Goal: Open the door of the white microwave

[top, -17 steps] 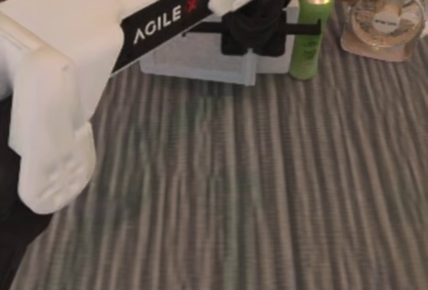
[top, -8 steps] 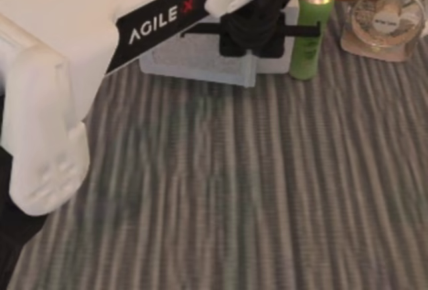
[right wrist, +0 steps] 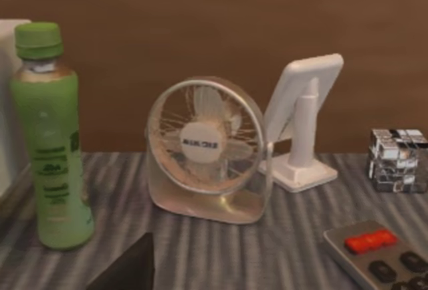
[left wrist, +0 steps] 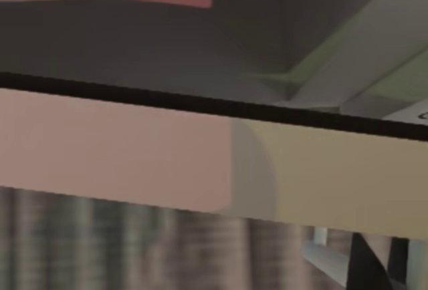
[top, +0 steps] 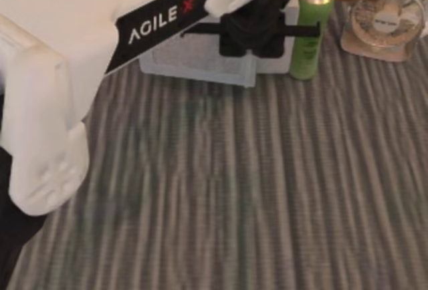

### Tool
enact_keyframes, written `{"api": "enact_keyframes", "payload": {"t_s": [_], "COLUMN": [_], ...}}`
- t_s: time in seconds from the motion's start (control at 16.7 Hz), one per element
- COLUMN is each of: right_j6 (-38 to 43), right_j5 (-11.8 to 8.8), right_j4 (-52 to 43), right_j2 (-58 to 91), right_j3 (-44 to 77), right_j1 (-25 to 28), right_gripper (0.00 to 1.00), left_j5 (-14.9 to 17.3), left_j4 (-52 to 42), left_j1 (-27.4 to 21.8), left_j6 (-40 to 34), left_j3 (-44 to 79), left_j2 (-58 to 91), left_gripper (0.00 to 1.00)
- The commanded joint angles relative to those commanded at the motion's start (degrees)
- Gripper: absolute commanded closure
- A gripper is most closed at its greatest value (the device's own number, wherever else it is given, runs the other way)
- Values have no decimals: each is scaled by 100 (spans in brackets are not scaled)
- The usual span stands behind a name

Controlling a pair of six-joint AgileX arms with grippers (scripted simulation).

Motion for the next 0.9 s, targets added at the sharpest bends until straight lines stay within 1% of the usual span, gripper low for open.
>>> {"api": "enact_keyframes", "payload": {"t_s": [0.72, 0.9], "right_j6": [0, 0], "right_j5": [0, 0], "right_j4": [0, 0], "right_j2": [0, 0], "right_j3": [0, 0], "right_j1": [0, 0], "right_gripper": [0, 0], "left_j5": [28, 86], "left_j4": [21, 215], "left_j1": [-38, 0], "left_j6": [-8, 189], "left_j3": [-20, -411], "left_j2": [8, -224], "left_gripper": [100, 100]}}
